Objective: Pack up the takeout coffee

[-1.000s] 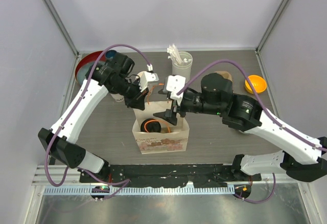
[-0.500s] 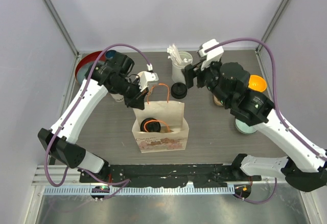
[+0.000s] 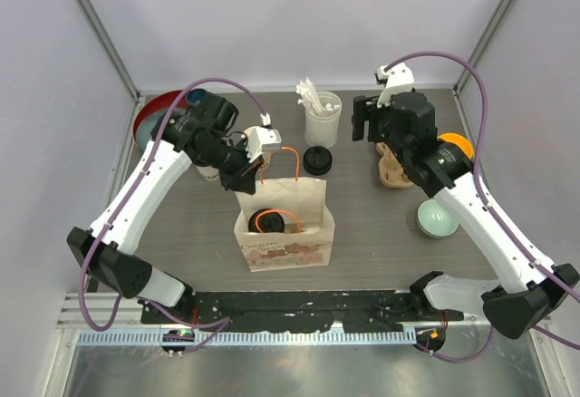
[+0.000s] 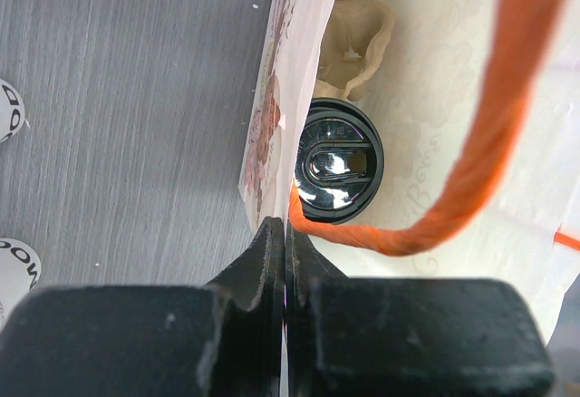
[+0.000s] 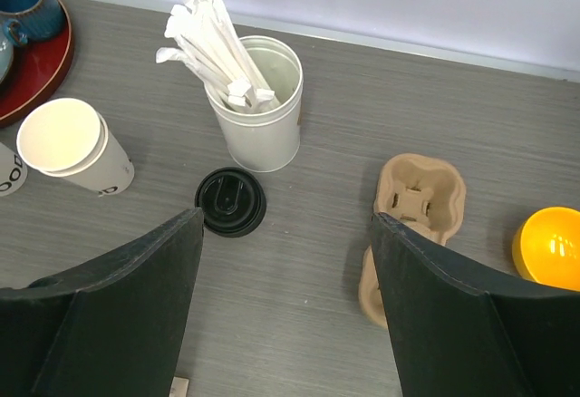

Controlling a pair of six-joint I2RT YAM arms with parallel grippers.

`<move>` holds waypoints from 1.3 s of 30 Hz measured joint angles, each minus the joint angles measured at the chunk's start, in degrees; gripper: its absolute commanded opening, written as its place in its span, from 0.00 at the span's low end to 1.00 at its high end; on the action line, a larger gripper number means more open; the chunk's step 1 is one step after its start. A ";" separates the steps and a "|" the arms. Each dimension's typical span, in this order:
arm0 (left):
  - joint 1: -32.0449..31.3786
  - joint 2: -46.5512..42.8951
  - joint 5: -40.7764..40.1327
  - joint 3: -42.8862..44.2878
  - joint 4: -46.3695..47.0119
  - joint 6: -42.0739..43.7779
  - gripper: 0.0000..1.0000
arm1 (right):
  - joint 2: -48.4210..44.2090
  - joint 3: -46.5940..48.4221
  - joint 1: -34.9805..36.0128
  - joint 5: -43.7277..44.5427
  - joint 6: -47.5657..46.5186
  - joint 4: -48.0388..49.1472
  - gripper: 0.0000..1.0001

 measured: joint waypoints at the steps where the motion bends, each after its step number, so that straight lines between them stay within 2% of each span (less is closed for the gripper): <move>1: 0.00 0.00 -0.02 0.00 0.00 0.00 0.03 | 0.22 -0.07 -0.09 -0.42 0.07 -0.07 0.79; 5: -0.04 0.00 -0.04 0.00 0.00 -0.02 0.08 | 0.37 -0.15 -0.61 -1.57 0.22 -0.33 0.79; 8: -0.20 0.00 -0.11 0.00 0.00 -0.15 0.19 | 0.39 -0.24 -0.90 -2.56 0.22 -0.37 0.79; 9: -0.22 0.00 -0.15 0.02 0.02 -0.15 0.26 | 0.37 -0.28 -0.96 -2.82 0.22 -0.39 0.79; 16: -0.26 0.00 -1.14 0.17 -0.04 -1.44 0.42 | 0.39 -0.46 -1.14 -4.37 0.22 -0.44 0.79; 29: -0.26 -2.97 -4.68 4.46 -0.42 -4.72 0.86 | 0.42 -0.48 -1.16 -7.34 0.15 -1.33 0.79; 34: -0.26 -3.91 -5.77 8.57 -0.42 -6.16 0.95 | 0.42 -0.63 -1.16 -7.96 -0.04 -1.62 0.79; 39: 0.92 -4.04 -6.49 11.85 -0.59 -8.76 0.98 | 0.37 -1.09 -1.20 -8.72 -0.28 -2.25 0.79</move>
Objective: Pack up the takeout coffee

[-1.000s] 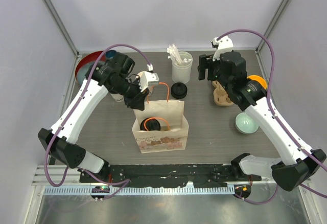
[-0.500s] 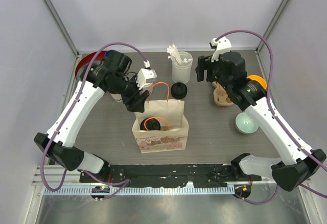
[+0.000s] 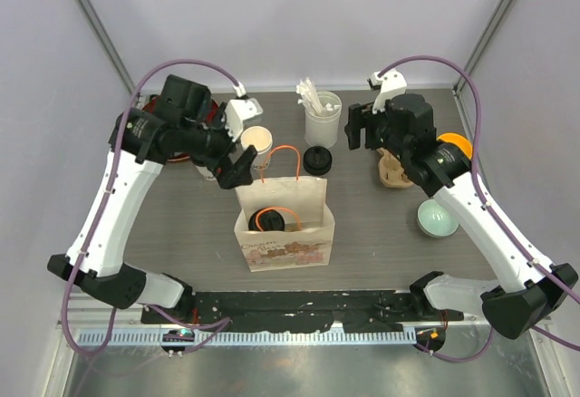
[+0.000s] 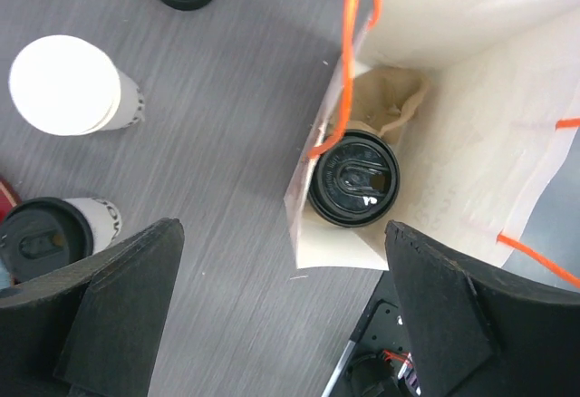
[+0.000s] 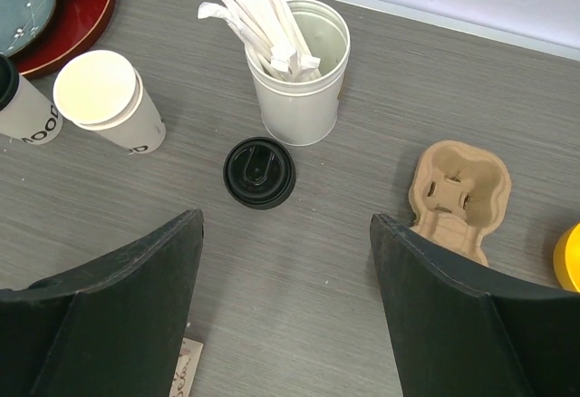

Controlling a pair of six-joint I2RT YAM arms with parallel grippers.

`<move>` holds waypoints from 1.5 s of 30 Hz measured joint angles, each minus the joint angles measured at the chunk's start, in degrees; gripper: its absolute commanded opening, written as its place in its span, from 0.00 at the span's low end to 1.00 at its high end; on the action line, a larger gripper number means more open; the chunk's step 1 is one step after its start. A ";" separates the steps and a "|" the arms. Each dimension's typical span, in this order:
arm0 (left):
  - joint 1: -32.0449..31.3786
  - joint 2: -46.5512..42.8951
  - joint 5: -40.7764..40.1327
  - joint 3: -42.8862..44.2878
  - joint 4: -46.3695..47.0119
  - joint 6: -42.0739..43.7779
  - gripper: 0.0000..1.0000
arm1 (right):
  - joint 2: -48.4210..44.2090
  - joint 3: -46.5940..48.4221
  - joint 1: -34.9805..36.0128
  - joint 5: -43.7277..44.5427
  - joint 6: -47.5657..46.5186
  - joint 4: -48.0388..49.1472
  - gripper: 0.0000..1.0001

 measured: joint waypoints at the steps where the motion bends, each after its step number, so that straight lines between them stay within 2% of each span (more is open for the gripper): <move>1: 0.66 0.00 -0.02 0.72 -0.07 -0.35 0.98 | 0.00 -0.02 0.00 -0.20 -0.02 -0.11 0.80; 5: 6.47 0.00 0.02 5.31 -0.13 -2.25 0.96 | -0.04 -0.04 0.00 -0.87 -0.26 -0.31 0.79; 12: 20.00 0.15 2.38 7.23 0.13 -3.17 0.96 | -0.04 -0.46 -0.04 -1.92 -0.83 -0.31 0.79; 16: 30.12 -0.09 3.41 0.70 2.32 -3.58 1.00 | -0.31 -1.16 -0.04 -2.21 -1.29 -0.33 0.79; 21: 39.50 1.97 3.08 -13.18 11.06 -5.51 0.97 | -0.79 -2.01 -0.04 -2.64 -1.62 -0.37 0.79; 25: 41.68 6.19 1.55 -18.67 17.35 -9.92 0.86 | -0.79 -2.23 -0.04 -2.82 -1.84 -0.37 0.79; 28: 41.66 9.33 1.62 -19.63 21.79 -15.32 0.82 | -0.79 -2.23 -0.04 -3.10 -1.92 -0.35 0.79; 35: 41.53 12.72 -0.59 -23.08 34.05 -28.83 0.81 | -0.79 -2.23 -0.04 -3.61 -1.90 -0.35 0.79; 45: 38.82 18.38 -3.13 -24.33 39.69 -36.04 0.79 | -0.79 -2.25 -0.04 -3.65 -1.70 -0.37 0.79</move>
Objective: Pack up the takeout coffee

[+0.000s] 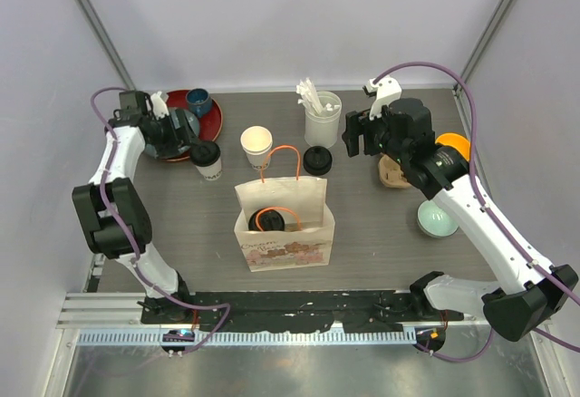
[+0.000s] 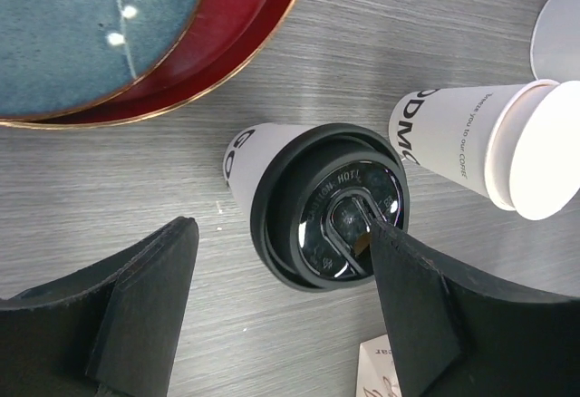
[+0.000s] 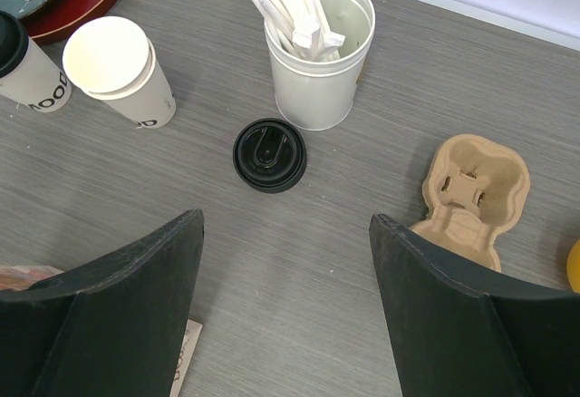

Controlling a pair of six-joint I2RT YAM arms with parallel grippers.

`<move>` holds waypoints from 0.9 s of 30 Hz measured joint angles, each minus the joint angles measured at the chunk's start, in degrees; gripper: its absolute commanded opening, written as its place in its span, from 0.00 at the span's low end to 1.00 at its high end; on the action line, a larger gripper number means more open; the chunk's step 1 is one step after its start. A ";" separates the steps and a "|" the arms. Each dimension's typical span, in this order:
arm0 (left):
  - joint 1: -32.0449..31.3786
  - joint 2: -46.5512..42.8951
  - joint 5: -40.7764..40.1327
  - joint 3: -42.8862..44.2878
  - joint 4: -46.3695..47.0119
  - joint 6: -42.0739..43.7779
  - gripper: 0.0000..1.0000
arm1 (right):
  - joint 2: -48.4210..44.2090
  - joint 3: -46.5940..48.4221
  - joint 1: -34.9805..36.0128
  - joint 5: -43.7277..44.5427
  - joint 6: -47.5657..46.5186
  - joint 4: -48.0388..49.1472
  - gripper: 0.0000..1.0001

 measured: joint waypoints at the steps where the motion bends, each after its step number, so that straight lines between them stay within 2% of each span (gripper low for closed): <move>1: -0.22 0.46 0.00 -0.02 0.15 -0.15 0.79 | 0.00 0.00 0.00 0.00 0.00 -0.02 0.79; 13: -0.68 3.72 0.85 -0.92 1.68 -1.40 0.71 | 0.00 -0.11 0.00 0.02 0.00 -0.13 0.79; 19: -1.11 4.20 3.02 -1.01 2.54 -1.70 0.61 | 0.00 -0.48 0.00 0.04 0.00 -0.28 0.79; 27: -1.44 4.20 5.33 -1.22 2.60 -1.70 0.40 | 0.00 -0.46 0.00 0.04 -0.02 -0.31 0.79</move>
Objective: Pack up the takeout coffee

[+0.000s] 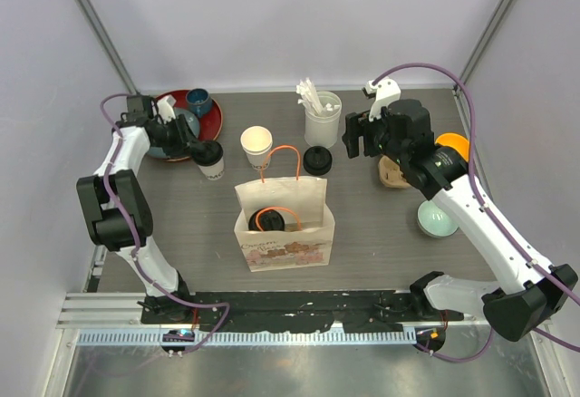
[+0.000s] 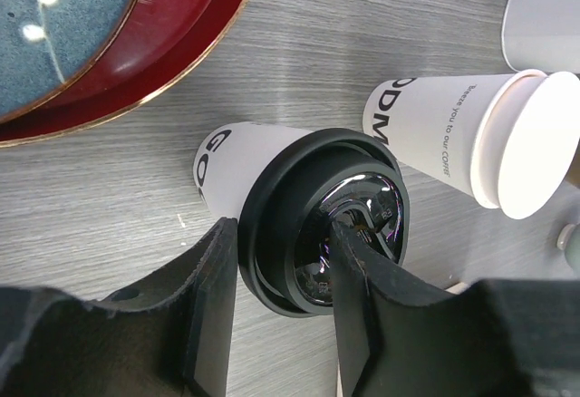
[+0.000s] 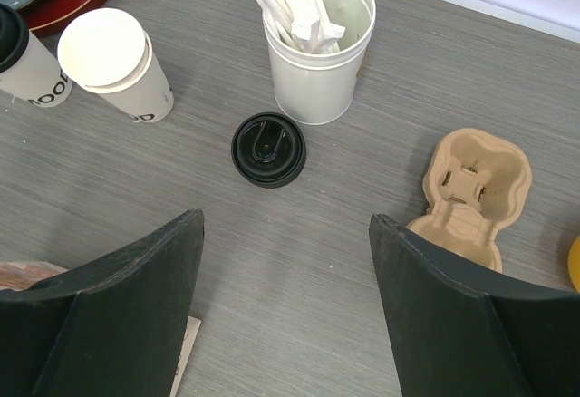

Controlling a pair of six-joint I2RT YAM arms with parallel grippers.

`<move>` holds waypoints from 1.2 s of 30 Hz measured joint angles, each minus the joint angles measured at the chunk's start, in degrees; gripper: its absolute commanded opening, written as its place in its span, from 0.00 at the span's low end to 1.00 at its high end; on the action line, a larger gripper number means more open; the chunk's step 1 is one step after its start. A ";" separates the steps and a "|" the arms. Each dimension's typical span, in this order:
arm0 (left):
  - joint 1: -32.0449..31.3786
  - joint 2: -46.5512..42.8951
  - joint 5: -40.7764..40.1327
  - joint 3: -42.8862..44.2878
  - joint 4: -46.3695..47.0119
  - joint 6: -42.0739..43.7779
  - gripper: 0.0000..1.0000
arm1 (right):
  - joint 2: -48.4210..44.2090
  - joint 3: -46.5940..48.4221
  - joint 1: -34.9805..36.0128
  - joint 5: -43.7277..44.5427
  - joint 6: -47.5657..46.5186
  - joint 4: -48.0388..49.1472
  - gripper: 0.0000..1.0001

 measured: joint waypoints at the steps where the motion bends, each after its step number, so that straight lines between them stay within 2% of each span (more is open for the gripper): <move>1: 0.02 0.00 0.28 -0.09 -0.04 0.02 0.37 | 0.00 0.00 0.00 0.02 0.00 0.00 0.79; 2: 0.02 0.00 0.55 -0.17 -0.04 0.09 0.32 | 0.00 0.00 0.00 0.00 0.00 0.00 0.79; 10: 0.02 -0.24 2.27 -0.87 -0.11 0.02 0.22 | 0.00 -0.02 0.00 0.02 0.02 -0.02 0.79; 13: 0.02 -0.74 2.84 -1.57 -0.28 0.02 0.13 | 0.00 0.00 0.00 0.00 0.02 -0.04 0.79; 14: 0.02 -0.98 2.99 -1.84 -0.52 0.04 0.04 | 0.00 0.00 0.00 0.00 0.04 -0.04 0.79; 15: 0.02 -1.05 3.02 -1.88 -0.61 0.07 0.00 | 0.00 0.00 0.00 0.00 0.04 -0.04 0.78; 27: 0.00 -2.67 4.33 -3.10 -3.26 0.02 0.00 | 0.00 0.00 0.00 -2.84 0.09 -0.28 0.78; 36: -0.02 -8.68 4.31 -3.93 -4.24 0.24 0.00 | 0.00 0.02 0.00 -4.37 0.26 -1.14 0.78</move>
